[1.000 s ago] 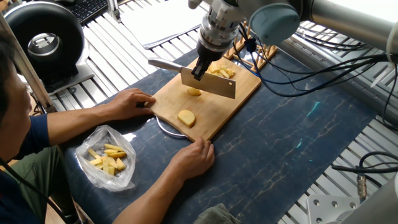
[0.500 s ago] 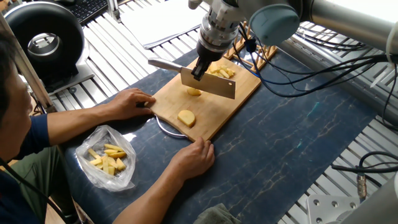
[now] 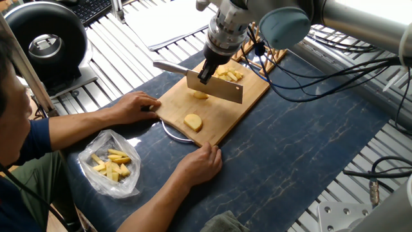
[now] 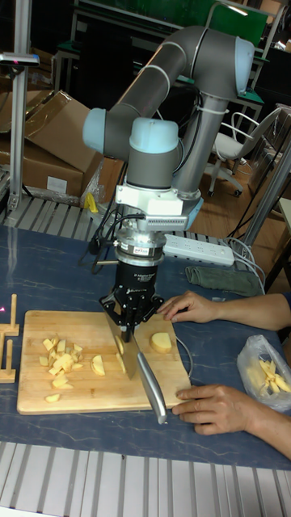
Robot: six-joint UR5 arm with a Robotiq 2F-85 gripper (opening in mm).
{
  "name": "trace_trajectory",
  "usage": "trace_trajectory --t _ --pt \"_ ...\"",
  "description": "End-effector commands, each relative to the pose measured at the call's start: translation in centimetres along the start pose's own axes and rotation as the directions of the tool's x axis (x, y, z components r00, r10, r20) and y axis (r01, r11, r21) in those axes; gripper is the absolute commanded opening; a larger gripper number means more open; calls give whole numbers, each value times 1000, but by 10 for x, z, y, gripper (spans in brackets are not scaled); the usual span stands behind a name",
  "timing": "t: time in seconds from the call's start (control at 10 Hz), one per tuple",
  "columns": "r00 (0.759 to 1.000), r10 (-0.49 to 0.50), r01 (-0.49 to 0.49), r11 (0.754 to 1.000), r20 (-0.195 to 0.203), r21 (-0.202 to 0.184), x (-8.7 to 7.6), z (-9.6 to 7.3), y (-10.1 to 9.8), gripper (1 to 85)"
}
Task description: Chop the potatoes
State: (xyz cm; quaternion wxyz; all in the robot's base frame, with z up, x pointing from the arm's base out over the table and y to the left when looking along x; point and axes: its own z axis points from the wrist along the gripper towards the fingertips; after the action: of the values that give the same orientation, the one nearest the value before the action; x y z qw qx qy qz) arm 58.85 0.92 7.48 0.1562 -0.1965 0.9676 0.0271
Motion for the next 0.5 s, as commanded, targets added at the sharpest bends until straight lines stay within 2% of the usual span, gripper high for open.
trace_trajectory --t 0.0,0.2,0.3,0.4 --pt "999 4 -4 1000 45 9 -8 15 -4 10" --pt "998 -13 12 1000 69 29 -10 26 -9 10" --pt "997 -29 27 999 68 34 -7 24 -13 10" --pt "997 -63 62 998 33 24 0 7 -19 10"
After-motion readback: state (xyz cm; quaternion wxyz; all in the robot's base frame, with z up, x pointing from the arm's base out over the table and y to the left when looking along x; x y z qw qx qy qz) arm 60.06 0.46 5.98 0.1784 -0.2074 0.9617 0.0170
